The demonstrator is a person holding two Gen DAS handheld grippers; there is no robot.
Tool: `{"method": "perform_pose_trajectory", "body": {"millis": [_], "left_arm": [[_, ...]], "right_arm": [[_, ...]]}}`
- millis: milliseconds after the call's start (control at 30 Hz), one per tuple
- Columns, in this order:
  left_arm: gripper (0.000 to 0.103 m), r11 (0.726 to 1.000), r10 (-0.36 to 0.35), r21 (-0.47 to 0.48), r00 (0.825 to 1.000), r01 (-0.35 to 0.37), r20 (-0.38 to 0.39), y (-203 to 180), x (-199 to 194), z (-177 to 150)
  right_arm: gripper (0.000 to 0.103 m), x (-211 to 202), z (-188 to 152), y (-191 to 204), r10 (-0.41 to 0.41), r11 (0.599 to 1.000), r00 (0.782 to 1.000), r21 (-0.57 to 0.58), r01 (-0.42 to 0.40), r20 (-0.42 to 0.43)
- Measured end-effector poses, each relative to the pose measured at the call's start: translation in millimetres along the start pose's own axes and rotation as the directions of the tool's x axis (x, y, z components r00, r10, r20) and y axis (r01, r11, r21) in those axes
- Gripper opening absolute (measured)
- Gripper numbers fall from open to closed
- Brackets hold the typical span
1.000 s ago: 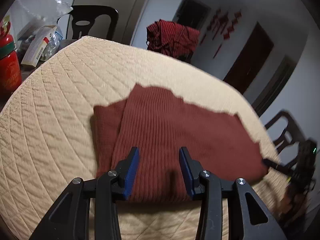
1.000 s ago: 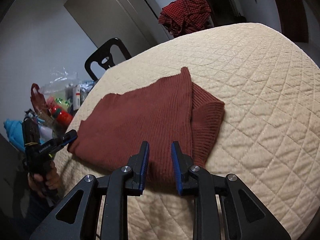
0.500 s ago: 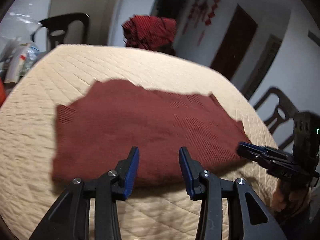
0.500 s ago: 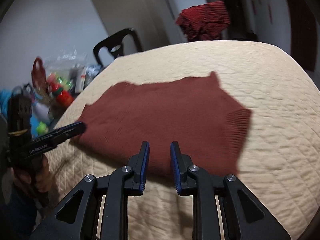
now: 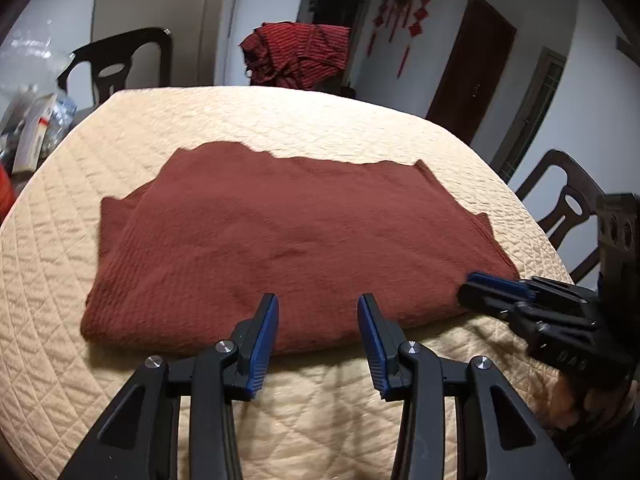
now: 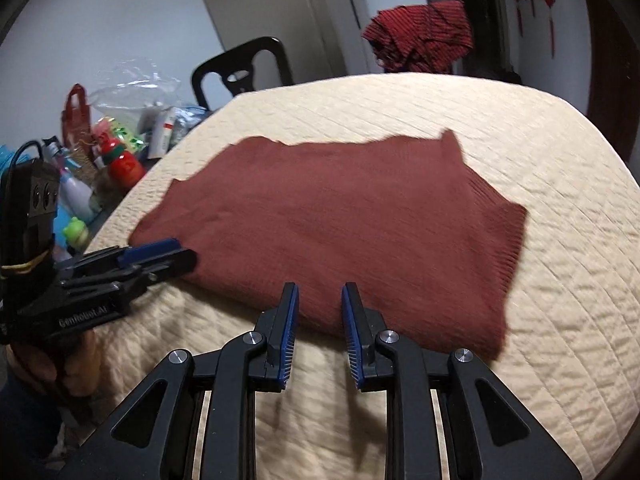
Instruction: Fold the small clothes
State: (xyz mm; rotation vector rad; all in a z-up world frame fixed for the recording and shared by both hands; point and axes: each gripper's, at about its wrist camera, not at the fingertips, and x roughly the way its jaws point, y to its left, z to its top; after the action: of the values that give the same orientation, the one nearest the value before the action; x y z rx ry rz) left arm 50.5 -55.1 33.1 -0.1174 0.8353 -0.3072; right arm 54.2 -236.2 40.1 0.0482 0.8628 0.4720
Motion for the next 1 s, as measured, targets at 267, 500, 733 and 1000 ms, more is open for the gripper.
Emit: {"method": "perform_pose_trajectory", "body": {"millis": [267,500,733,1000], "left_arm": [[0.044,0.999,0.011,0.052,0.999,-0.009,-0.042,-13,19,-5],[0.047,0.994,0.056,0.092,0.997,-0.052,-0.045,-23,18,-5],[0.047,0.993,0.035,0.113,0.998,-0.029,-0.047,-44,25,0],[0.047,0.997,0.052,0.058,0.999,-0.053,0.010,-25,2,2]], "right_arm": [[0.022,2,-7,-8,-0.025,1.000,0.999,0.002,0.025,-0.021],[0.022,-12,-12,-34,-0.035,0.995,0.999,0.095,0.035,-0.007],[0.022,-23,-12,-43,-0.082,0.991,0.996,0.108,0.079,0.024],[0.022,-31,-16,-49,-0.083,0.989,0.996,0.125,0.077,0.041]]}}
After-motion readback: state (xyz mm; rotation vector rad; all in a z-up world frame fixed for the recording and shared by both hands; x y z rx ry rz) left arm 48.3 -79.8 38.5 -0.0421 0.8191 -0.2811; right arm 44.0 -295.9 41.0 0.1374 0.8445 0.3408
